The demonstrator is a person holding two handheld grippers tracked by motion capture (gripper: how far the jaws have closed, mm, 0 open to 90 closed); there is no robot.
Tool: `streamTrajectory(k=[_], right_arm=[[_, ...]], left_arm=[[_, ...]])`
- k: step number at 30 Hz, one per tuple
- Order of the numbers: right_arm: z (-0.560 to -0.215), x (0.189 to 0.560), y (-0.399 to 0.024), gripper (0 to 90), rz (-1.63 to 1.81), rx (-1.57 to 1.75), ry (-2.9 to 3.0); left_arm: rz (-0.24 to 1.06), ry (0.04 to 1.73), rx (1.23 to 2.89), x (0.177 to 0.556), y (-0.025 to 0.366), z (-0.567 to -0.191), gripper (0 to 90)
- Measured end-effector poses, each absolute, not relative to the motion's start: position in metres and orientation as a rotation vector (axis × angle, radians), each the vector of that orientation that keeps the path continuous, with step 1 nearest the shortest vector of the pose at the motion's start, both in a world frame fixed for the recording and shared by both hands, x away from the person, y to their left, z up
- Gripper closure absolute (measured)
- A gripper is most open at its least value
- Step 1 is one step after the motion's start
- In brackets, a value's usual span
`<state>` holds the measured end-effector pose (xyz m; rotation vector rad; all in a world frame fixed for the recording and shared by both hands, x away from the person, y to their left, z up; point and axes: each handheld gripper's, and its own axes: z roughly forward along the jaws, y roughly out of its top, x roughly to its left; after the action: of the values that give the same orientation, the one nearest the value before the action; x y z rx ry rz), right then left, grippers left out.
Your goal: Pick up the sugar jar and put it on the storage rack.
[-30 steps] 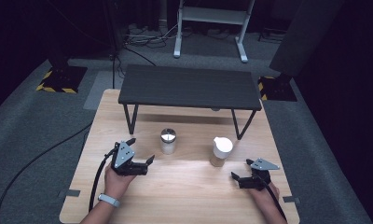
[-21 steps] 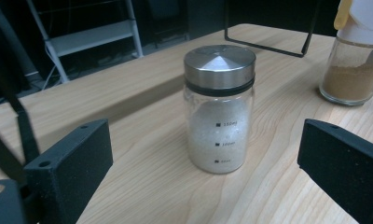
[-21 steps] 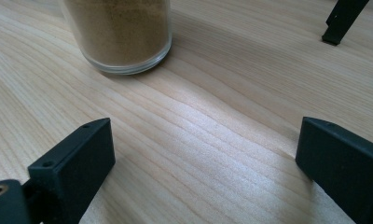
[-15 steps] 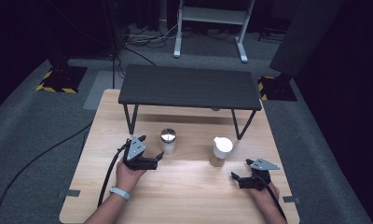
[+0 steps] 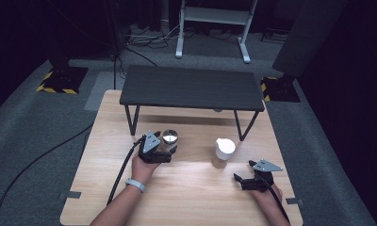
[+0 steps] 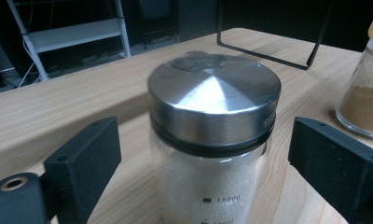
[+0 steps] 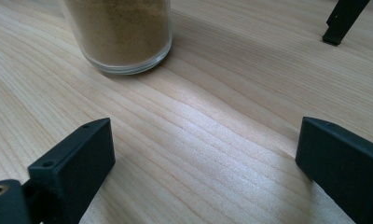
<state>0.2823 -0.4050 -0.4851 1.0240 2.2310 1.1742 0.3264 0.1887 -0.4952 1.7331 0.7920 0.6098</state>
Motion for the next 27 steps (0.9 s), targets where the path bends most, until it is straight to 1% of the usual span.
streamTrajectory(k=[3,5,6,8,11,21,27], right_arm=[[-0.485,0.282,-0.405,4.1,1.174,1.024,2.231],[-0.485,0.282,-0.405,4.1,1.174,1.024,2.231],[-0.485,0.282,-0.405,4.1,1.174,1.024,2.231],[-0.485,0.282,-0.405,4.1,1.174,1.024,2.23],[-0.485,0.282,-0.405,4.1,1.173,1.026,2.23],[-0.485,0.282,-0.404,4.1,1.171,1.032,2.225],[-0.485,0.282,-0.404,4.1,1.17,1.034,2.224]], left_arm=[[0.586,0.802,1.726,0.331,0.187,-0.501,13.8],[0.58,0.808,1.719,0.332,0.185,-0.504,17.7],[0.582,0.791,1.712,0.333,0.186,-0.506,18.5],[0.603,0.764,1.71,0.334,0.186,-0.509,23.1],[0.601,0.768,1.719,0.335,0.185,-0.51,30.2],[0.594,0.766,1.702,0.335,0.186,-0.513,30.8],[0.568,0.753,1.736,0.337,0.188,-0.505,30.9]])
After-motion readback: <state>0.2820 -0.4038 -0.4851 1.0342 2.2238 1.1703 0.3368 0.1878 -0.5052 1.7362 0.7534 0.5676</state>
